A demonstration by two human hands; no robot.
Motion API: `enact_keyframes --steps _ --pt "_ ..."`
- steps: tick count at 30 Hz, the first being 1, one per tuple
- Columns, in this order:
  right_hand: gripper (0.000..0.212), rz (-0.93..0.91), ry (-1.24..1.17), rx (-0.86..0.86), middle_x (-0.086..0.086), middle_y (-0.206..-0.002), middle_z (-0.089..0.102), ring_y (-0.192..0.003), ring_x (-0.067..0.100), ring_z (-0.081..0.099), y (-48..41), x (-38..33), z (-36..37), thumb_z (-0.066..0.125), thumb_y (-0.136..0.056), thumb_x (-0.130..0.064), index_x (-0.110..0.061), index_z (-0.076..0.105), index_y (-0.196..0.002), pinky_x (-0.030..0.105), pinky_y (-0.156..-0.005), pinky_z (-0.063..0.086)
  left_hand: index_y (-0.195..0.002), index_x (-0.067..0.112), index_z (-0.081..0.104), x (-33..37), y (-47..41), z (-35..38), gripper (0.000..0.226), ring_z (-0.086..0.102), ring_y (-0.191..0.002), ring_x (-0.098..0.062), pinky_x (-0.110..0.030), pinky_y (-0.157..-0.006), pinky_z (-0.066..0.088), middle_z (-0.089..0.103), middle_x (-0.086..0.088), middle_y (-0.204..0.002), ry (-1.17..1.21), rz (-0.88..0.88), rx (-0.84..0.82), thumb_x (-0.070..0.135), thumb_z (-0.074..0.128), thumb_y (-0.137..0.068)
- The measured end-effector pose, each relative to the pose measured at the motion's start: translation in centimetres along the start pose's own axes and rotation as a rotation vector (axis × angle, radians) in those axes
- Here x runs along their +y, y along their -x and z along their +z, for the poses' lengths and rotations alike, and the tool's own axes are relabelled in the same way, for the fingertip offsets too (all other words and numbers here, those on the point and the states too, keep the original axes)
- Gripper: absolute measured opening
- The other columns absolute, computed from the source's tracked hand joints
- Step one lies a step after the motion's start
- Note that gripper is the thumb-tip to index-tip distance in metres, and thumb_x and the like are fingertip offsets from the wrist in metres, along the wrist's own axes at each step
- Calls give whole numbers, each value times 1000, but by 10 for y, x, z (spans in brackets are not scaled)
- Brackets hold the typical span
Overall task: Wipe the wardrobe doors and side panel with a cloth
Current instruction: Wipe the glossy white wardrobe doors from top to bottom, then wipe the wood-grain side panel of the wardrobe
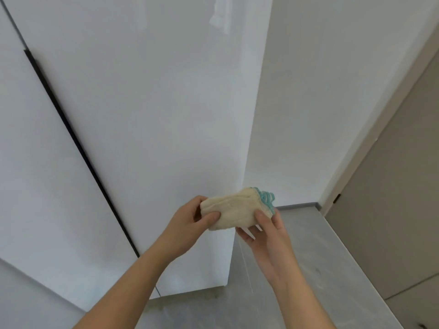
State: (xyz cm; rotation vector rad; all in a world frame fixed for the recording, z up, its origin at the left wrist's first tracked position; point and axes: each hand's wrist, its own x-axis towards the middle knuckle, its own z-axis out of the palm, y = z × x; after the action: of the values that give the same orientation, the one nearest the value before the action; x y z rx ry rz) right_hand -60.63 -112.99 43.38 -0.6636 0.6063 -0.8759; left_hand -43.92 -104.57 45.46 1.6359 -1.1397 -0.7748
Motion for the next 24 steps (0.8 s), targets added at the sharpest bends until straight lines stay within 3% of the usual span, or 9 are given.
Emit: enact_keyframes --steps 3,7,10,13,16,18,21,24 --pt "33 -90 -56 -47 10 -114 68 -102 27 65 0 -49 -12 58 -84 -8 -15 56 -116 49 -94 50 -102 13 65 42 -22 31 21 69 -89 -24 -37 -80 58 72 -5 -94 112 16 18 28 66 -87" --pt "27 -229 61 26 14 -113 68 -100 24 66 -13 -117 -45 56 -91 0 -12 52 -116 43 -93 52 -105 5 63 93 -53 82 18 72 -86 -25 -32 -76 59 74 -8 -94 227 30 67 14 66 -89" --pt "42 -358 330 106 4 -118 66 -104 14 65 -28 -165 -66 67 -88 -7 -26 48 -121 34 -92 52 -106 5 62 132 -77 116 19 72 -83 -23 -30 -74 59 73 -10 -96 263 57 118 14 65 -89" --pt "57 -616 685 141 -18 -131 51 -119 -3 49 -43 -204 -82 72 -84 -15 -37 44 -128 24 -98 41 -105 4 63 166 -108 140 19 72 -78 -20 -28 -68 59 72 -15 -94 276 57 152 14 66 -89" --pt "57 -847 954 6 -28 -133 46 -128 -4 40 -60 -229 -90 72 -84 -19 -47 45 -127 12 -102 33 -103 1 63 194 -142 148 24 68 -63 -18 -28 -61 58 69 -16 -79 220 31 181 19 68 -88" --pt "57 -912 1081 -116 -28 -137 44 -131 0 40 -78 -238 -90 74 -82 -24 -51 47 -125 16 -104 35 -104 1 62 209 -164 149 26 67 -55 -18 -25 -55 57 70 -15 -74 215 0 213 20 69 -88" --pt "62 -934 1140 -234 -26 -141 40 -132 4 40 -116 -245 -81 69 -78 -40 -49 42 -133 27 -103 42 -102 2 61 227 -204 151 27 64 -47 -15 -22 -46 52 69 -13 -67 260 -32 238 23 70 -87" --pt "66 -975 1044 -192 -24 -134 44 -126 3 45 -154 -251 -63 75 -79 -26 -46 42 -131 19 -98 43 -94 4 63 238 -243 148 24 62 -47 -12 -20 -43 49 68 -7 -62 276 -45 254 26 71 -86"
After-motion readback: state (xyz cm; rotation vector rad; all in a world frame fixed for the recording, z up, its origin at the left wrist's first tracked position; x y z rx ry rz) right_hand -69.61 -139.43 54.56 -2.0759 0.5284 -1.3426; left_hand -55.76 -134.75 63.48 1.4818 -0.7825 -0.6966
